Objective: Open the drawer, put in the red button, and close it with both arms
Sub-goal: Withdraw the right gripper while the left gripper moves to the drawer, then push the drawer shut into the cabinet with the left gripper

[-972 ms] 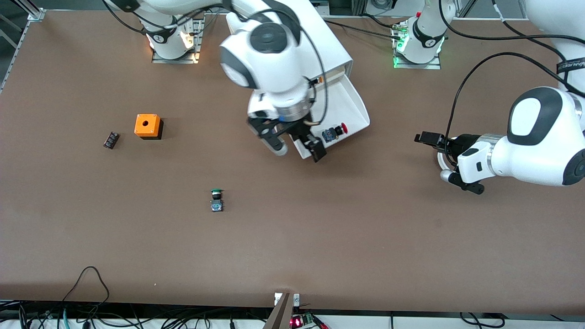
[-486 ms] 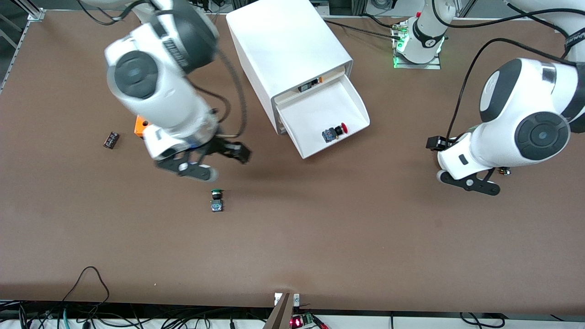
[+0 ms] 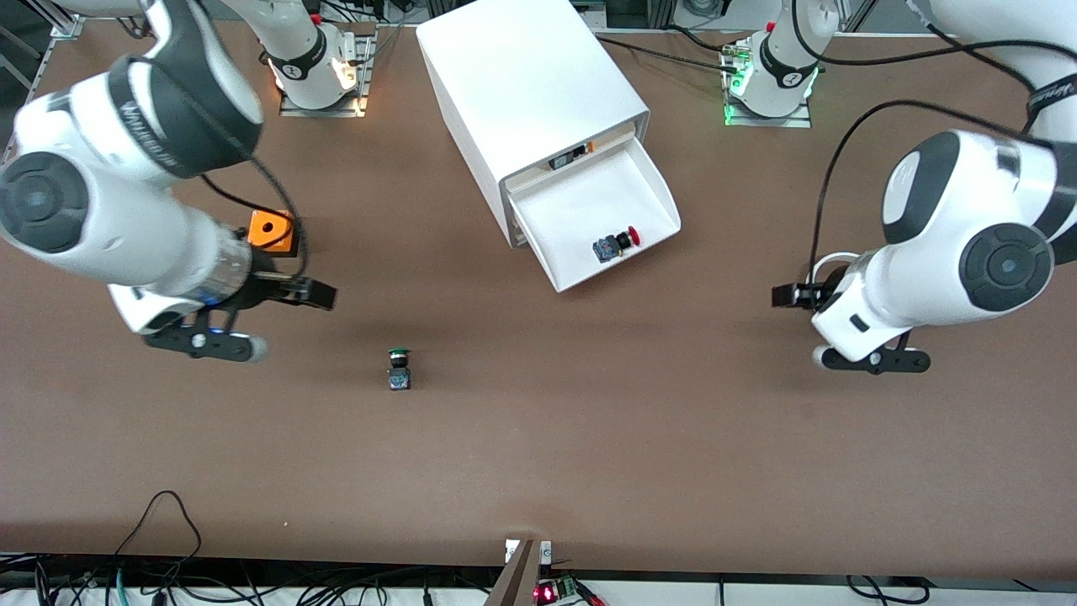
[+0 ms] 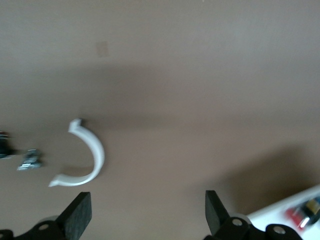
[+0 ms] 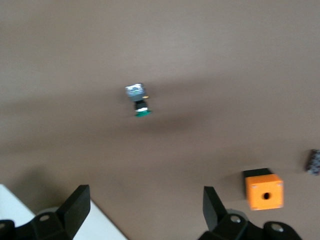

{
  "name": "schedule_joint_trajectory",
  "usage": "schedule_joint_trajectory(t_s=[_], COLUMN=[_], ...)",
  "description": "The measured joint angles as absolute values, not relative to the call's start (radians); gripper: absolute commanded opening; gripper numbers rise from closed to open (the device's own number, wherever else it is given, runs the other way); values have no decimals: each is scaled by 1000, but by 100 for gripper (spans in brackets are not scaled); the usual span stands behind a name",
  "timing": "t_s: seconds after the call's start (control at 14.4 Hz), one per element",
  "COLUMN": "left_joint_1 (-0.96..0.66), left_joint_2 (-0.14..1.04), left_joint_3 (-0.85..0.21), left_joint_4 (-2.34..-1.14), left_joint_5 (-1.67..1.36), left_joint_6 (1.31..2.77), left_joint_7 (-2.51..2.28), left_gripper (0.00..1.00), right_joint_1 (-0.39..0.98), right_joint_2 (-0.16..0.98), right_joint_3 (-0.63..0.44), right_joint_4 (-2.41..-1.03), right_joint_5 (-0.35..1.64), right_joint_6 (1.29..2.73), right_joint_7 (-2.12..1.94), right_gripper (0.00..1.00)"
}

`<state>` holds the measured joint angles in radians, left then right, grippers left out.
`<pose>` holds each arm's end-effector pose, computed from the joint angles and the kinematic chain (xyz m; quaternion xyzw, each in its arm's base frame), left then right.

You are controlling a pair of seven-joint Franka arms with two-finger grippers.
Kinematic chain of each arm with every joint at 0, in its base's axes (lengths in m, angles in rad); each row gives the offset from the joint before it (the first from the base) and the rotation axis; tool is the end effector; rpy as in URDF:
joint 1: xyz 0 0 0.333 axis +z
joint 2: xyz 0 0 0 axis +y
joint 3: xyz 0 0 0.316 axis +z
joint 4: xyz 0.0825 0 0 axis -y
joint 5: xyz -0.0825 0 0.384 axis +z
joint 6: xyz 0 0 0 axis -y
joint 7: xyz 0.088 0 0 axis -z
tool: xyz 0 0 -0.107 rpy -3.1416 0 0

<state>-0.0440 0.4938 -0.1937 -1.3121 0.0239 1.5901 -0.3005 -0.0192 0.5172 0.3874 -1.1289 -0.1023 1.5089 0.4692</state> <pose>0.6644 -0.1321 0.4442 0.9934 0.0363 -0.1087 0.0061 0.6636 0.1714 0.5196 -0.9953 0.0691 0.0645 0.0193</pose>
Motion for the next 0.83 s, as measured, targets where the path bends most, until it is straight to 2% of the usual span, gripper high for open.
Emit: schedule_joint_trajectory(t_s=[0.21, 0.49, 0.69, 0.83], left_joint_1=[-73, -180, -249, -278], left_joint_2=[510, 512, 512, 512], left_joint_3=[-212, -218, -219, -219], left_joint_4=[-1397, -1527, -1616, -1667], left_joint_5=[11, 11, 11, 11], left_joint_6=[1759, 1956, 2062, 2120], left_joint_7=[-518, -788, -905, -965], left_gripper=[100, 100, 100, 100], right_joint_1=[-95, -142, -144, -146], right_joint_2=[426, 260, 117, 47], right_joint_3=[388, 378, 322, 281], right_joint_4=[-1259, -1484, -1666, -1739], right_joint_5=[-102, -102, -66, -48], right_joint_6=[1543, 1663, 1760, 1783], right_joint_7=[386, 363, 266, 204], right_gripper=[100, 100, 100, 100])
